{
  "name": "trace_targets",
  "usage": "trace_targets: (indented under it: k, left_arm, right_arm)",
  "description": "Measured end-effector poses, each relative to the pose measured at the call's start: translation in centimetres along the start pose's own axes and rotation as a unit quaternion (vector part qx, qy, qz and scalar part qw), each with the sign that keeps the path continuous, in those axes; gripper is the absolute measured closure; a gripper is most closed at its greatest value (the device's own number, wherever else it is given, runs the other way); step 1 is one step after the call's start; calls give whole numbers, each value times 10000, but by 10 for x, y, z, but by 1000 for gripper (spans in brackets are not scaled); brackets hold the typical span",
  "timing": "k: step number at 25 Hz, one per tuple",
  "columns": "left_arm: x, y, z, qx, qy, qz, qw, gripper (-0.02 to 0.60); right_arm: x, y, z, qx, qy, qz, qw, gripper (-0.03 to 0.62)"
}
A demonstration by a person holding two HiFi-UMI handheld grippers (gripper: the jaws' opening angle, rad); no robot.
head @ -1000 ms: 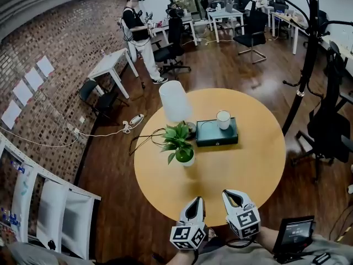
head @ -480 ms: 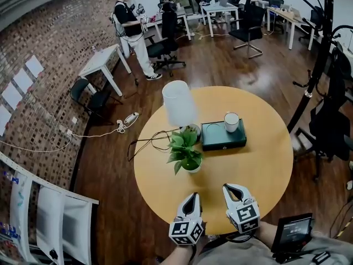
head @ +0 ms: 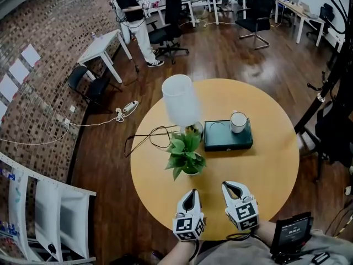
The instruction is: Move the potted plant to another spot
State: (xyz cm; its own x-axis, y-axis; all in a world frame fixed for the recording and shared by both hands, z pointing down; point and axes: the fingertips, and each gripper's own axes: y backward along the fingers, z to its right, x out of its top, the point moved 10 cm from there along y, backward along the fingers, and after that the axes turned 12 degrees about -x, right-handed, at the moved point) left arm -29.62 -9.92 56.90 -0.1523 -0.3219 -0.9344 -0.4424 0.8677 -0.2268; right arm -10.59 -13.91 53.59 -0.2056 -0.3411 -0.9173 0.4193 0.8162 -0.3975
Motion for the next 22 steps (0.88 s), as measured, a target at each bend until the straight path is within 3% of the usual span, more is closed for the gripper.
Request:
trace_targets:
  k: [10, 18, 22]
  left_arm:
    - [-53, -59, -41, 473, -70, -283, 9985, 581]
    - [-60, -66, -49, 597, -94, -398, 9974, 574]
    - [-65, -76, -53, 567, -214, -490, 9970, 457]
  right_arm:
    - [-41, -64, 22, 177, -2, -362, 9992, 591]
    - [-45, -65, 18, 298, 11, -598, 9978, 589]
    - [-48, -67, 20, 340, 10, -640, 9974, 591]
